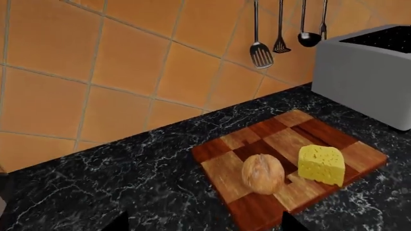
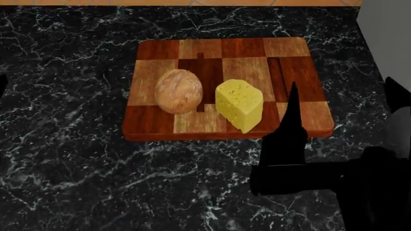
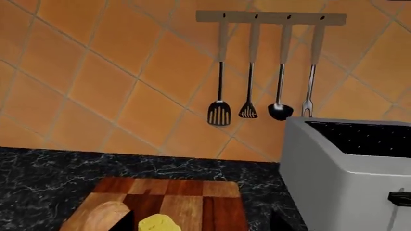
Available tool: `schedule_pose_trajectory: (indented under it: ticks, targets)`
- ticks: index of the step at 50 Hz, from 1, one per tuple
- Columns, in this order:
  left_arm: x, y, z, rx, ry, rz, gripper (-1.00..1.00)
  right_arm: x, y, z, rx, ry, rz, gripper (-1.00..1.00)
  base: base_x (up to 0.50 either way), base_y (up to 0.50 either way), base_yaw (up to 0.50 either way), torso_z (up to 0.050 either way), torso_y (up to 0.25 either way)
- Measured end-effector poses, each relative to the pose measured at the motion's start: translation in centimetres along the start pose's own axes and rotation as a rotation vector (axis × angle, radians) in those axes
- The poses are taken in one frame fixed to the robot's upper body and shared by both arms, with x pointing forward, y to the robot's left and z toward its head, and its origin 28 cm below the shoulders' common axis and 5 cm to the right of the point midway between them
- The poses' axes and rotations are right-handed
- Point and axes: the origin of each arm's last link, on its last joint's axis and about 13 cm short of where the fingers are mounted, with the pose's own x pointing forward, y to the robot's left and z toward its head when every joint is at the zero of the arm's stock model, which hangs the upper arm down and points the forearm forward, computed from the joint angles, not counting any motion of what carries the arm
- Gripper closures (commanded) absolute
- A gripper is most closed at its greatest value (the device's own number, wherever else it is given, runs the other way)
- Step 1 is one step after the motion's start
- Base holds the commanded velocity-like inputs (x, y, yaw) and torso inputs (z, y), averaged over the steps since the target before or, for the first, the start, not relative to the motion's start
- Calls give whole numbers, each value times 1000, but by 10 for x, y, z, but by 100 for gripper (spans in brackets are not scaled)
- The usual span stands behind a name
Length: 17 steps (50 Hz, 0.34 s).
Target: Place the bread and cheese on the cutting board.
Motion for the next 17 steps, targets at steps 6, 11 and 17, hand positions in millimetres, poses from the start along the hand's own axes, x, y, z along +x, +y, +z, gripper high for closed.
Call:
schedule_pose_trajectory:
  ticks: [6,11,17]
  targets:
    - [-25,1,6,11,-19,47,-100,4,-4,25,-44,-22,9,-100,0,0,0,0,0]
    - [-33,2,23,32,-46,74,-100,7,-9,45,-67,-33,13,-100,0,0,0,0,0]
    - [-34,6,42,61,-59,97,-100,8,-13,67,-90,-43,19,-100,0,0,0,0,0]
